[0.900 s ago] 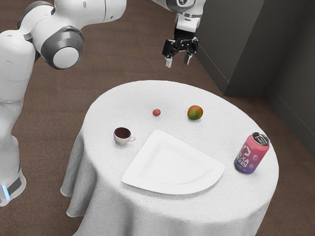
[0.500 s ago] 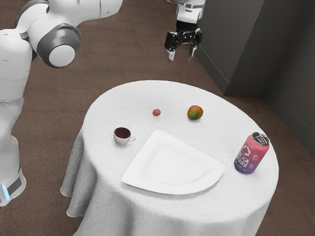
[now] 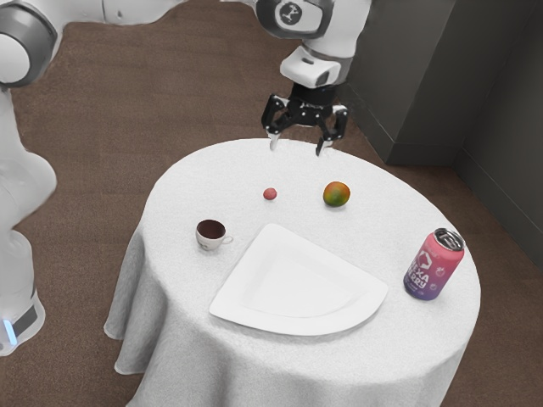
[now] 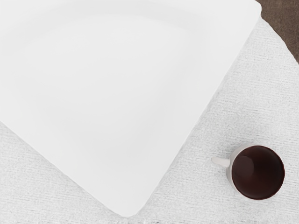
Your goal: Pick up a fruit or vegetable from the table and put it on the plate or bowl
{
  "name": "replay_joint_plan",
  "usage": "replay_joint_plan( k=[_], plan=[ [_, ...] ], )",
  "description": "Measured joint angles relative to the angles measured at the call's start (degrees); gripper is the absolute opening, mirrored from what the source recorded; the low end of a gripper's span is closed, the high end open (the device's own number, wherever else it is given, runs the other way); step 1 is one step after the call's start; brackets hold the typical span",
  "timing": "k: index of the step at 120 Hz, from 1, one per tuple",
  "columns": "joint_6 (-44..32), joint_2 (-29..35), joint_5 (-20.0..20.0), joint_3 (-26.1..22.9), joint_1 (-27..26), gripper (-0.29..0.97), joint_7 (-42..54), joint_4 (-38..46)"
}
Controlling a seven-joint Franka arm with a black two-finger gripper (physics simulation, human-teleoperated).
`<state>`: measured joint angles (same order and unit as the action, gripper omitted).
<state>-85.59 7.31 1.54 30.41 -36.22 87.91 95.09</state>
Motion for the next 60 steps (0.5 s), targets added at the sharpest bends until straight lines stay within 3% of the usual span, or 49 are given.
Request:
replay_joint_plan(
  k=[14,30,60],
  plan=[
    [-3.11,7.29,3.36,-0.19,5.38,0.68,0.03,11.97],
    [-7.27,3.72,5.28,-0.06,6.28,0.68,0.04,15.55],
    [-14.19,-1.01,5.28,1.51,6.69,0.68,0.14,16.32]
  ],
)
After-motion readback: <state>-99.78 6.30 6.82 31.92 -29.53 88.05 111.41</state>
